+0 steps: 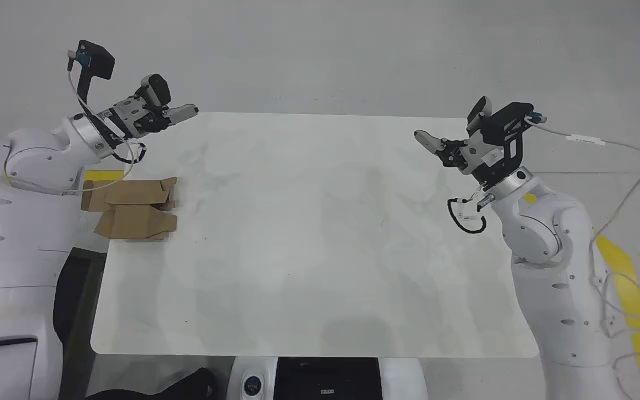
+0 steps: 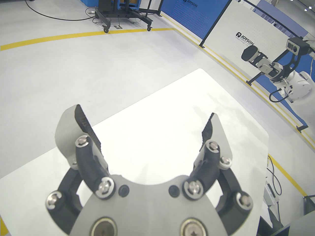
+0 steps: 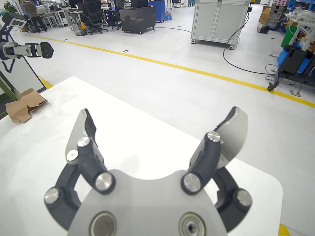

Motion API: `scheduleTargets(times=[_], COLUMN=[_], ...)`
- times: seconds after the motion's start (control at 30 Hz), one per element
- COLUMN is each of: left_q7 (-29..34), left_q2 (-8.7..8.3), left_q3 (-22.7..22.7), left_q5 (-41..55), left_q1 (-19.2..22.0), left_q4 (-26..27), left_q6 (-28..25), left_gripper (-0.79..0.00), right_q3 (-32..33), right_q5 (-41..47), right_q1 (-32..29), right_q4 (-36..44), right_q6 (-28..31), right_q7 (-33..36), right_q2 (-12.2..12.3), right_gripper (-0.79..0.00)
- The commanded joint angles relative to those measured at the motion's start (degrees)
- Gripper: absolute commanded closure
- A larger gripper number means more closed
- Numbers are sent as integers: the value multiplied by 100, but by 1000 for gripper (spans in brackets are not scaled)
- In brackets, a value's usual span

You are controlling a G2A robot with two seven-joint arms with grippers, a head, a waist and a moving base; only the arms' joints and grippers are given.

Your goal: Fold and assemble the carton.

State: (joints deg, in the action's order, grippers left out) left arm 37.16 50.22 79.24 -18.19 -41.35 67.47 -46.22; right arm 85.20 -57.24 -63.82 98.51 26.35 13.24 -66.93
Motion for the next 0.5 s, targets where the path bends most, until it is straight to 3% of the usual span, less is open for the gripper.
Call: scheduleTargets(times=[0.0,0.2,0.47], left_q7=[0,-75,273], left_q2=[0,-2,-140], left_q3=[0,41,634], left_q5=[0,157,1645], left_q1=[0,-75,-510], left_q4=[0,-46,-266], left_q6=[0,87,183], left_gripper=[-784,-785,-785], right_q3=[0,0,0], right_q5=[0,0,0], right_q1=[0,0,0], right_q4=[0,0,0], right_q6=[0,0,0], right_q7=[0,0,0], right_q2=[0,0,0], right_gripper=[-785,-785,-785])
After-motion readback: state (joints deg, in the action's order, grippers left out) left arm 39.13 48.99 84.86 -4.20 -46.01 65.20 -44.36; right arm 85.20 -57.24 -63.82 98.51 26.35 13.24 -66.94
